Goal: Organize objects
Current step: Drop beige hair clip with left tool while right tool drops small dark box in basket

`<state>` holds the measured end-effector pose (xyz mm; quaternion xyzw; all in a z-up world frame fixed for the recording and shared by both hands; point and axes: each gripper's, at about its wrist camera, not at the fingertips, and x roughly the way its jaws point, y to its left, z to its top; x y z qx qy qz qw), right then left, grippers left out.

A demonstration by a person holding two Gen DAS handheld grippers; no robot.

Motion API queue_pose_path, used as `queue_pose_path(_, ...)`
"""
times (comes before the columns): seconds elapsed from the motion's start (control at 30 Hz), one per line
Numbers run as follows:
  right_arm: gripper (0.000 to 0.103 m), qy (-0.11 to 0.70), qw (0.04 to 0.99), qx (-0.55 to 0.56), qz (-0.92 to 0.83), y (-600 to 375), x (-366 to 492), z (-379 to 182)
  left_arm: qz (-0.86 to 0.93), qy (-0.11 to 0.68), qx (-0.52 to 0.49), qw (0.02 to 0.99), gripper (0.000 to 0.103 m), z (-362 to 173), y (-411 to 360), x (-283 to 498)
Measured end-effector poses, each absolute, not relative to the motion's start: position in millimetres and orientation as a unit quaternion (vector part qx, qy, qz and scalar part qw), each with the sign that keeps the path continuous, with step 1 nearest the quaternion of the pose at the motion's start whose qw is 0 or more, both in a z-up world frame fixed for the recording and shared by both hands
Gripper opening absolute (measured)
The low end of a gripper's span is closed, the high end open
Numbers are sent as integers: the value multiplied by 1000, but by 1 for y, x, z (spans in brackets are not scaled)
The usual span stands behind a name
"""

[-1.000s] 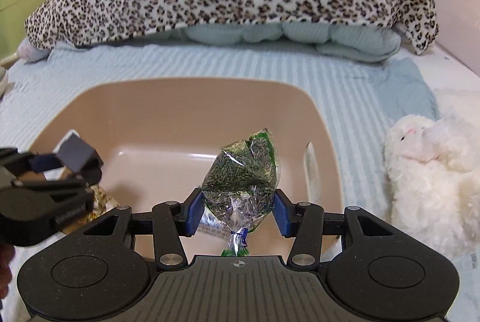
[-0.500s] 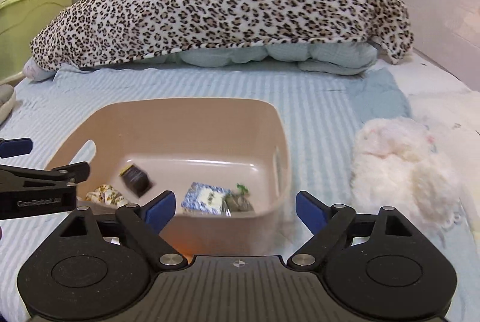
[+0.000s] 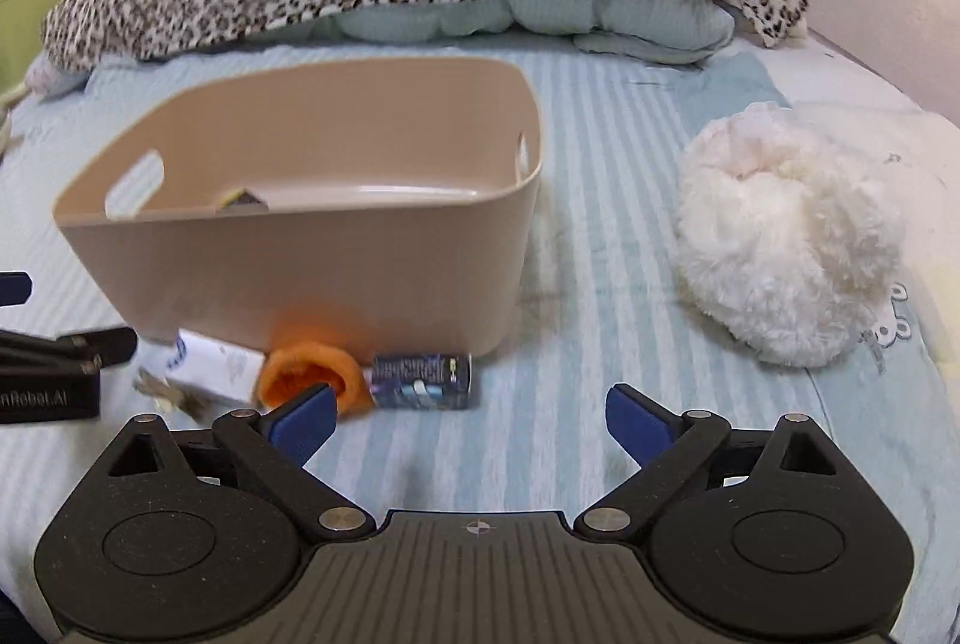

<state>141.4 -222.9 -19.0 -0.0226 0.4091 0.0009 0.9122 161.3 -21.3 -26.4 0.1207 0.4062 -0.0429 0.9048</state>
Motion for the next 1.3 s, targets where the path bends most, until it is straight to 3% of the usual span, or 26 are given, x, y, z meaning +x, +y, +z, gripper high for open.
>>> queue_pose_path(0.37, 98, 453, 890, -50, -5, -215, 157, -66, -51, 469, 102, 876, 96, -82, -18, 175)
queue_pose_path(1.0, 94, 440, 898, 21, 3, -219, 180, -77, -72, 465, 57, 881, 96, -81, -19, 188)
queue_pose_path(1.17, 77, 437, 899, 10, -3, -216, 181, -79, -74, 466, 40, 881, 95, -84, -13, 192)
queue_pose_path(1.3, 51, 433, 901, 20, -4, -221, 179, -76, -86, 460, 52, 882, 76, -81, -14, 186)
